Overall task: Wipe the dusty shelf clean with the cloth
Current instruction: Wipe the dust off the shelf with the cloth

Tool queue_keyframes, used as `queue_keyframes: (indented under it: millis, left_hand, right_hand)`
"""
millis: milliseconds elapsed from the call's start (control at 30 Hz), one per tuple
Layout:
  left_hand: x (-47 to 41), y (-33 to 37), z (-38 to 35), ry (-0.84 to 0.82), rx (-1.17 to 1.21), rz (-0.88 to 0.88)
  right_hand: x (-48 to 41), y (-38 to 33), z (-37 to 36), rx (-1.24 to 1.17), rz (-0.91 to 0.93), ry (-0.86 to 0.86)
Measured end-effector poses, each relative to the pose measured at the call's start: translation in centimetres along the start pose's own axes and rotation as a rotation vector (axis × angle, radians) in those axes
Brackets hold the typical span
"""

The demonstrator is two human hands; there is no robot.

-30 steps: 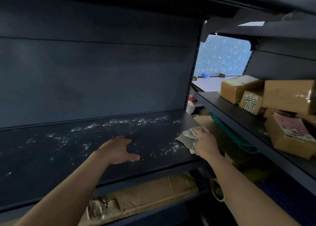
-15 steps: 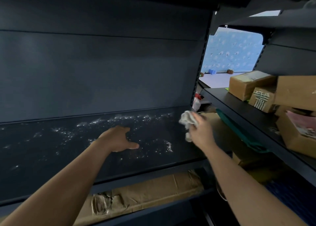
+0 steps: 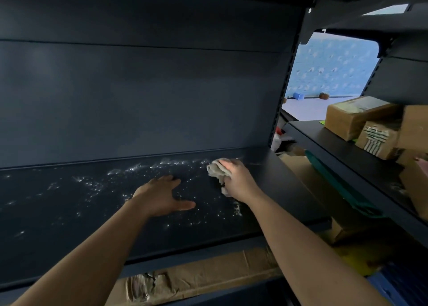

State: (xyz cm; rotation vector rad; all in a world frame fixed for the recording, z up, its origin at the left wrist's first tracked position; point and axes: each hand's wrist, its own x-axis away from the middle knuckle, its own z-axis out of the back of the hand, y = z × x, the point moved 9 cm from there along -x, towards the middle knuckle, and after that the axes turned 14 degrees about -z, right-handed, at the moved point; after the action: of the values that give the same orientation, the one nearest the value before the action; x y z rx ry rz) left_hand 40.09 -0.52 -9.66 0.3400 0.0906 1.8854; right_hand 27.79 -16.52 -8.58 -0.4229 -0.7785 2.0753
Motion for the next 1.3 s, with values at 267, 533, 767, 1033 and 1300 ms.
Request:
queue_keyframes:
  millis: [267,533,767,1033,1300]
  left_hand:
    - [0.0,-0.3,0.0,0.004,-0.015,0.002]
    - [0.0,-0.5,-0.1,0.010,-0.019,0.006]
    - [0.6,-0.3,-0.1,0.038,0.015,0.013]
    - [5.9,-0.6,-0.4,0.197,-0.083,-0.006]
    - [8.1,-2.4,-2.5,0.281,-0.032,0.055]
  right_hand:
    - [-4.3,10.6,9.7,-0.007,-0.457,0.348]
    - [-8.3,2.6,1.6,0.181,-0.164,0.111]
    - [-4.1,-4.3,-3.2,-0.259,-0.071,-0.195]
    - [-1.3,6.1,6.5,0.074,-0.321,0.177]
    - [3.5,-2.3,-3.3,0.037,-0.029,-0.062]
